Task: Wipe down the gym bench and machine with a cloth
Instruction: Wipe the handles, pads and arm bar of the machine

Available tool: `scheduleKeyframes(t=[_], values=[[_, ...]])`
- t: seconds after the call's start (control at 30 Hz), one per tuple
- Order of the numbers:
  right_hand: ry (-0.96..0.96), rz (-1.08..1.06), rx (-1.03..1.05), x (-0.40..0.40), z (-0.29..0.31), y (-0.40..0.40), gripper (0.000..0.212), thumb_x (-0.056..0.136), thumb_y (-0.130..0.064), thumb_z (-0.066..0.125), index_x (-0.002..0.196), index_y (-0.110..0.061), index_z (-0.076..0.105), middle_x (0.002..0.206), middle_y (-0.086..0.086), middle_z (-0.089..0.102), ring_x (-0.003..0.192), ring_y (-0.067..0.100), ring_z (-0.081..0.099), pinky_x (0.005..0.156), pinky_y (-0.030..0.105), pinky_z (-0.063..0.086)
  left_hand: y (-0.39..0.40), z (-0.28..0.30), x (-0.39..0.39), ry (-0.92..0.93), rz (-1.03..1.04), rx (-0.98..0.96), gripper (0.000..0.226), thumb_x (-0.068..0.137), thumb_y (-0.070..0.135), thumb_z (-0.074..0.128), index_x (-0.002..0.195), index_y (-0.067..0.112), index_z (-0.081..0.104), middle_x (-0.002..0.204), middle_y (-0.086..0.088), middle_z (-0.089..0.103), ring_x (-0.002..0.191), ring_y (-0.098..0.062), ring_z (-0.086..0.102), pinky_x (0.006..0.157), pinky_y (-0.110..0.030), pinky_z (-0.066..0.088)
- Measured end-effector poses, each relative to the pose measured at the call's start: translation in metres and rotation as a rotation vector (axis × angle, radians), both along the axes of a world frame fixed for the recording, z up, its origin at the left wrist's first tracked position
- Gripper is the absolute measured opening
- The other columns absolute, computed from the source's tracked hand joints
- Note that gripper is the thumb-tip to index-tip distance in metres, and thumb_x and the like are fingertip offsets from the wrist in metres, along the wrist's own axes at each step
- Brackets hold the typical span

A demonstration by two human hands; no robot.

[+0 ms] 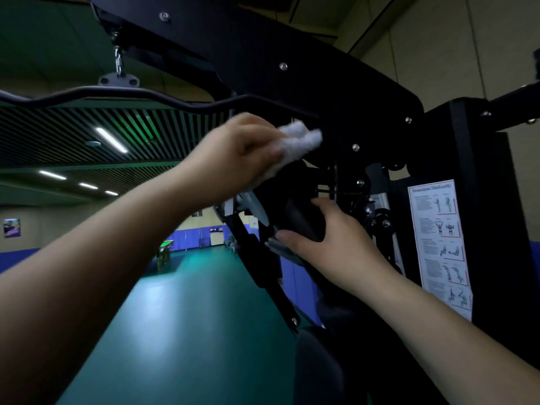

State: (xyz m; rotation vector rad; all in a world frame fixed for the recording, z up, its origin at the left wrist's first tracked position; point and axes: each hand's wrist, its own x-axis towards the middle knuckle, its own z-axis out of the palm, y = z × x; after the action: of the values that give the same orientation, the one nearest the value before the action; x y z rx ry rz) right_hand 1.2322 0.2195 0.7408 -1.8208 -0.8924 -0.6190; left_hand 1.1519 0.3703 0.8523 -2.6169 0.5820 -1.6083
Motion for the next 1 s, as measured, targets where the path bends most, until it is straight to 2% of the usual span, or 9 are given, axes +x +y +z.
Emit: scheduleKeyframes(t=[0.13, 0.23, 0.37, 0.43, 0.53, 0.63, 0.77, 0.87, 1.0], values=[[-0.012, 0.035, 0.015, 0.004, -0.001, 0.001, 0.062, 0.074, -0.058, 0.068, 0.126, -0.034, 0.043, 0.083, -0.032, 0.043, 0.075, -0.006, 0.048, 0.07, 0.018, 0.042, 0.002, 0.007, 0.014, 0.079, 0.133, -0.158, 0.024, 0.098, 0.025, 0.05, 0.111, 0.015, 0.067, 0.107, 0.005, 0.058, 0.102, -0.014, 0.056, 0.079, -0.019, 0.036], [-0.03, 0.038, 0.01, 0.005, -0.002, -0.001, 0.064, 0.076, -0.059, 0.067, 0.128, -0.034, 0.041, 0.082, -0.034, 0.037, 0.071, -0.014, 0.041, 0.063, 0.008, 0.035, 0.008, 0.0, 0.012, 0.086, 0.121, -0.263, 0.026, 0.099, 0.022, 0.048, 0.113, 0.011, 0.066, 0.105, 0.0, 0.06, 0.078, -0.016, 0.055, 0.071, -0.024, 0.036], [-0.042, 0.048, 0.016, 0.005, -0.002, -0.001, 0.062, 0.075, -0.059, 0.067, 0.127, -0.034, 0.043, 0.082, -0.033, 0.039, 0.072, -0.014, 0.043, 0.063, 0.007, 0.035, 0.019, -0.024, 0.001, 0.018, 0.088, -0.398, 0.023, 0.099, 0.025, 0.048, 0.105, 0.02, 0.069, 0.073, 0.009, 0.062, 0.066, -0.004, 0.055, 0.058, -0.018, 0.039], [-0.043, 0.052, 0.016, 0.005, -0.002, 0.0, 0.059, 0.075, -0.059, 0.068, 0.123, -0.034, 0.044, 0.084, -0.031, 0.043, 0.078, -0.007, 0.05, 0.069, 0.015, 0.041, 0.03, -0.033, -0.01, 0.034, 0.174, -0.395, 0.021, 0.097, 0.028, 0.049, 0.098, 0.022, 0.069, 0.064, 0.008, 0.06, 0.059, -0.006, 0.054, 0.055, -0.014, 0.038], [-0.039, 0.046, 0.018, 0.004, -0.002, 0.001, 0.052, 0.073, -0.058, 0.07, 0.114, -0.038, 0.043, 0.086, -0.027, 0.048, 0.086, 0.003, 0.053, 0.076, 0.022, 0.044, 0.032, -0.04, -0.024, -0.104, 0.191, -0.351, 0.019, 0.094, 0.03, 0.055, 0.087, 0.019, 0.069, 0.064, -0.002, 0.061, 0.061, -0.02, 0.058, 0.052, -0.01, 0.037], [-0.046, 0.028, 0.009, 0.004, -0.002, 0.002, 0.059, 0.068, -0.054, 0.074, 0.117, -0.038, 0.045, 0.088, -0.026, 0.052, 0.084, 0.001, 0.056, 0.072, 0.02, 0.047, 0.004, -0.044, -0.024, -0.27, 0.042, -0.114, 0.025, 0.091, 0.038, 0.054, 0.101, 0.023, 0.072, 0.096, 0.003, 0.061, 0.086, -0.014, 0.057, 0.072, -0.018, 0.045], [-0.05, 0.0, 0.007, 0.005, -0.004, 0.001, 0.065, 0.065, -0.046, 0.079, 0.119, -0.033, 0.047, 0.089, -0.021, 0.053, 0.085, 0.005, 0.054, 0.065, 0.013, 0.043, -0.019, -0.061, -0.004, -0.3, 0.362, 0.296, 0.037, 0.085, 0.023, 0.048, 0.118, 0.028, 0.064, 0.11, 0.004, 0.058, 0.085, -0.027, 0.046, 0.06, -0.04, 0.049], [-0.052, -0.008, -0.002, 0.006, -0.006, -0.001, 0.067, 0.065, -0.046, 0.08, 0.12, -0.033, 0.046, 0.089, -0.022, 0.052, 0.08, -0.001, 0.053, 0.064, 0.008, 0.039, -0.011, -0.081, -0.011, -0.276, 0.377, 0.402, 0.049, 0.078, 0.01, 0.039, 0.12, 0.021, 0.062, 0.111, 0.003, 0.06, 0.078, -0.026, 0.045, 0.061, -0.037, 0.047], [-0.049, 0.006, -0.02, 0.004, -0.006, -0.003, 0.069, 0.067, -0.048, 0.078, 0.124, -0.036, 0.043, 0.092, -0.024, 0.053, 0.083, -0.004, 0.055, 0.064, 0.009, 0.041, 0.013, -0.109, -0.023, -0.175, 0.389, 0.365, 0.05, 0.078, 0.01, 0.035, 0.118, 0.025, 0.061, 0.111, 0.004, 0.059, 0.078, -0.026, 0.043, 0.057, -0.04, 0.049]])
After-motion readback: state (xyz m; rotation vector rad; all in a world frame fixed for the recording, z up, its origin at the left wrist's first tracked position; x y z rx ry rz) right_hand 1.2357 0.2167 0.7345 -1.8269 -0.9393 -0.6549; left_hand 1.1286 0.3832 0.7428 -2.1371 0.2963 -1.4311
